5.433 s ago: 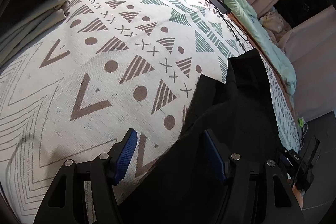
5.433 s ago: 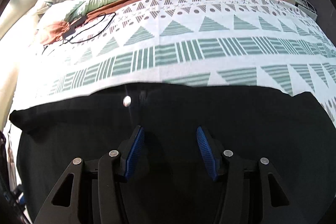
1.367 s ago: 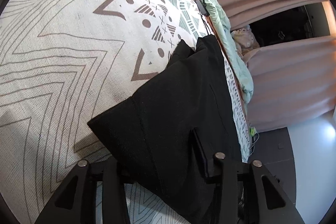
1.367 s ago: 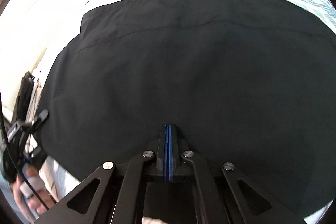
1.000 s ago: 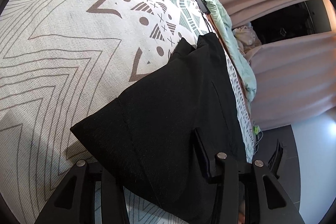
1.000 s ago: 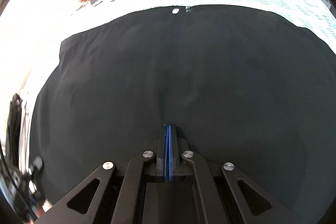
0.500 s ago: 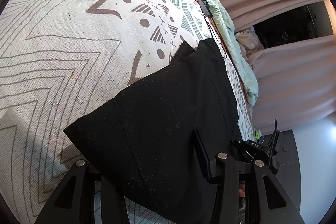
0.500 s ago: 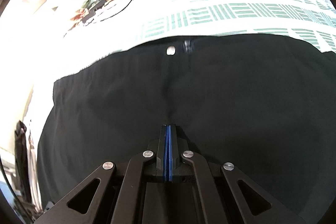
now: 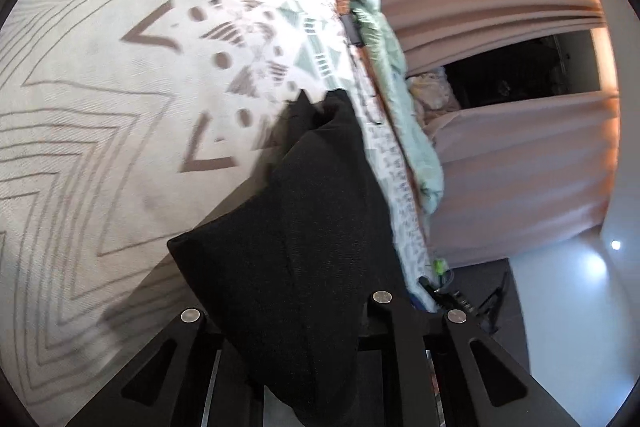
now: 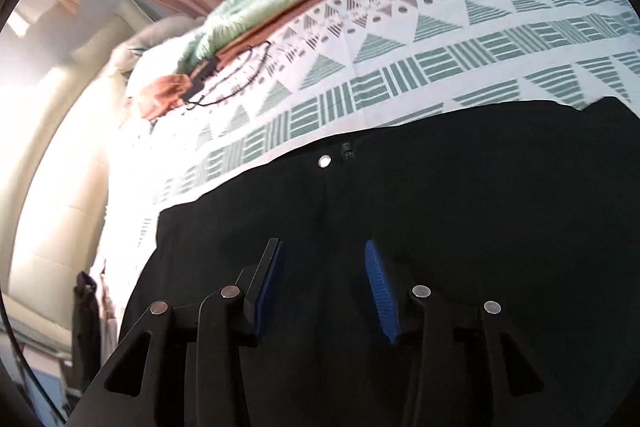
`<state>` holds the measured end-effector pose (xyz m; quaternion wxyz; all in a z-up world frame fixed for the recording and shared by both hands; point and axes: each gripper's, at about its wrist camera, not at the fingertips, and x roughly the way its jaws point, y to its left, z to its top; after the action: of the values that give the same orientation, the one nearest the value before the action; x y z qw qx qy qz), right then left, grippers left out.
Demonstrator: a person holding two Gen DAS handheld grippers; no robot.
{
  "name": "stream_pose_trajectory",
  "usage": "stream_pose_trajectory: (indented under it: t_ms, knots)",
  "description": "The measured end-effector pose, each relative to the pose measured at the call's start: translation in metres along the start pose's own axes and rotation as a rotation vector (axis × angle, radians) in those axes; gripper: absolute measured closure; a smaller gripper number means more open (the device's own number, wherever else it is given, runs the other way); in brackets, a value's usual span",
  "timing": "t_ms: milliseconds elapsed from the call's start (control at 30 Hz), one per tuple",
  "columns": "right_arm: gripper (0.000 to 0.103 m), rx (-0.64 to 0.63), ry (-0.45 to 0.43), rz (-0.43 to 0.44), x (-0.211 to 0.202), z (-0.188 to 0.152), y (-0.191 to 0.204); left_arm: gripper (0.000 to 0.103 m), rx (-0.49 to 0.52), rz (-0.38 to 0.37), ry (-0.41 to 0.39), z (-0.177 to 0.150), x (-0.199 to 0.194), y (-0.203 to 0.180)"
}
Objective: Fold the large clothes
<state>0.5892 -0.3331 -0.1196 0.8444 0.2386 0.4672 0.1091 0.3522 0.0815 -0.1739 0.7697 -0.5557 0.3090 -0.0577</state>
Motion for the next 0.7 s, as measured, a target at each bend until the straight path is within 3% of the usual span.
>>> stream_pose_trajectory:
  t_ms: [133, 300, 500, 700]
  knots:
    - [0.060, 0.030, 0.042, 0.032, -0.014, -0.019, 0.002, 0.088, 0.006, -0.076, 0.017, 0.004, -0.001, -0.023]
    - [0.060, 0.001, 0.031, 0.038, -0.041, -0.039, 0.000, 0.088, 0.070, -0.120, 0.041, 0.009, -0.001, -0.059]
    - [0.061, -0.002, 0.067, 0.050, -0.059, -0.083, -0.010, 0.088, 0.155, -0.138, 0.062, 0.007, 0.004, -0.098]
    - [0.069, -0.035, 0.075, 0.062, -0.077, -0.125, -0.010, 0.088, 0.221, -0.141, 0.076, 0.003, 0.013, -0.127]
